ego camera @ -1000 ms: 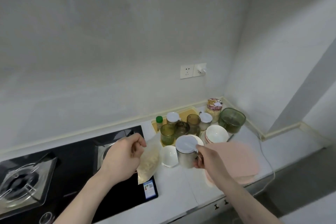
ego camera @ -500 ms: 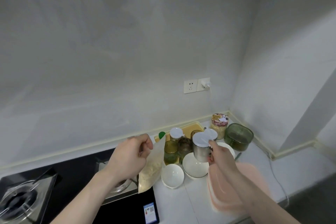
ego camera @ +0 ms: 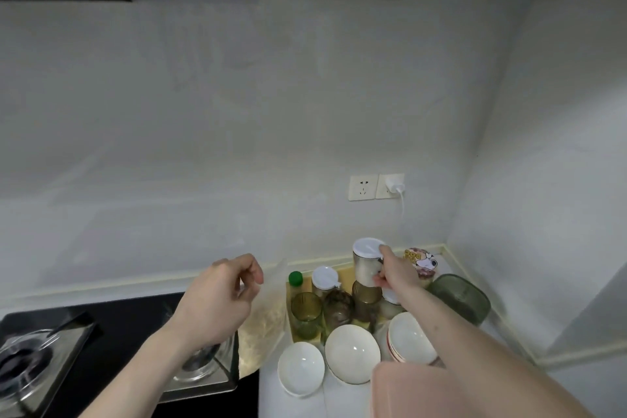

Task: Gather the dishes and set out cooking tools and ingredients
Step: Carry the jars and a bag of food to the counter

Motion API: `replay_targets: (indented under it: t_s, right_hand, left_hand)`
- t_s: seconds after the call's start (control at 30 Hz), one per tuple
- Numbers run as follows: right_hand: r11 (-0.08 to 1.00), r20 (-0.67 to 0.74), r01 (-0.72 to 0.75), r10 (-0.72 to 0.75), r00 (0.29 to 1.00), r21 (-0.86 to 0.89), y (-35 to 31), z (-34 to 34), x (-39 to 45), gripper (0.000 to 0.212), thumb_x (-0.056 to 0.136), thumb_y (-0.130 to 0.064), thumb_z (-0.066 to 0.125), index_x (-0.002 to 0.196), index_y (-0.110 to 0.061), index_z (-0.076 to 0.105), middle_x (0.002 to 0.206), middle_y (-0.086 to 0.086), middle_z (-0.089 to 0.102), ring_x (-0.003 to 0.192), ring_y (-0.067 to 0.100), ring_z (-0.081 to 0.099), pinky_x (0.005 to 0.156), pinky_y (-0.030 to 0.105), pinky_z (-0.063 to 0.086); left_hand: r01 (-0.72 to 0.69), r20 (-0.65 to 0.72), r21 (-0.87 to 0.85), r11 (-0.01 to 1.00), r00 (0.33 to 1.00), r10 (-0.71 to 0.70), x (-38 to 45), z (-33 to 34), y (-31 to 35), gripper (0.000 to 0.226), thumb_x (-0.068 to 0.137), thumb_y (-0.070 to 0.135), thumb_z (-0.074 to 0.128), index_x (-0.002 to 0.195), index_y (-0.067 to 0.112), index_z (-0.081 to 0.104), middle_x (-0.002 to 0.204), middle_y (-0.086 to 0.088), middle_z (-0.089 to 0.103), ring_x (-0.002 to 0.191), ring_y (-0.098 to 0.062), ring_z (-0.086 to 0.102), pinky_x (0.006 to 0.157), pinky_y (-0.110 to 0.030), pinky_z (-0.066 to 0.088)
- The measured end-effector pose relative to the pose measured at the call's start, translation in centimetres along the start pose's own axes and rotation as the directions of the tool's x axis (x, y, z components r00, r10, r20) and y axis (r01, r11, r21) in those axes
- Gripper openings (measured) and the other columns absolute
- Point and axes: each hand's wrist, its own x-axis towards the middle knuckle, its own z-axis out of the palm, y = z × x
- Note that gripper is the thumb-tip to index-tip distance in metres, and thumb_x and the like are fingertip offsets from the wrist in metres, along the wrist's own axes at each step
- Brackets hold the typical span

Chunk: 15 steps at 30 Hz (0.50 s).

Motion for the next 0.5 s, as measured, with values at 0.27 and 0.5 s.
replay_targets:
  t_s: [0.27,0.5]
  right_hand:
    - [0.991,0.028,0.001,0.003,1.000,-0.136,-1.6,0.7,7.6,0.043,0.094,-0.054,0.045,0.082,-0.015,0.060,0.074,0.006,0.069,0.078,0.025,0.073,0.082,0.038,0.048]
    - [0.958,0.114,-0.002,0.036,0.993,-0.286,-0.5,3.6,12.8,0.040,0.097,-0.053,0.041,0.081,-0.019,0.055,0.077,0.005,0.071,0.088,0.026,0.073,0.097,0.041,0.050]
  left_hand:
    - [0.139,-0.061,0.020,0.990,0.989,-0.138,-0.4,2.3,0.5,0.019,0.086,0.021,0.063,0.083,0.038,0.055,0.072,0.013,0.062,0.074,-0.006,0.054,0.060,-0.024,0.044]
    - [0.222,-0.036,0.057,0.973,0.975,-0.220,-0.2,4.2,0.5,0.019,0.087,0.020,0.062,0.084,0.038,0.054,0.090,0.027,0.060,0.086,-0.005,0.052,0.064,-0.025,0.046]
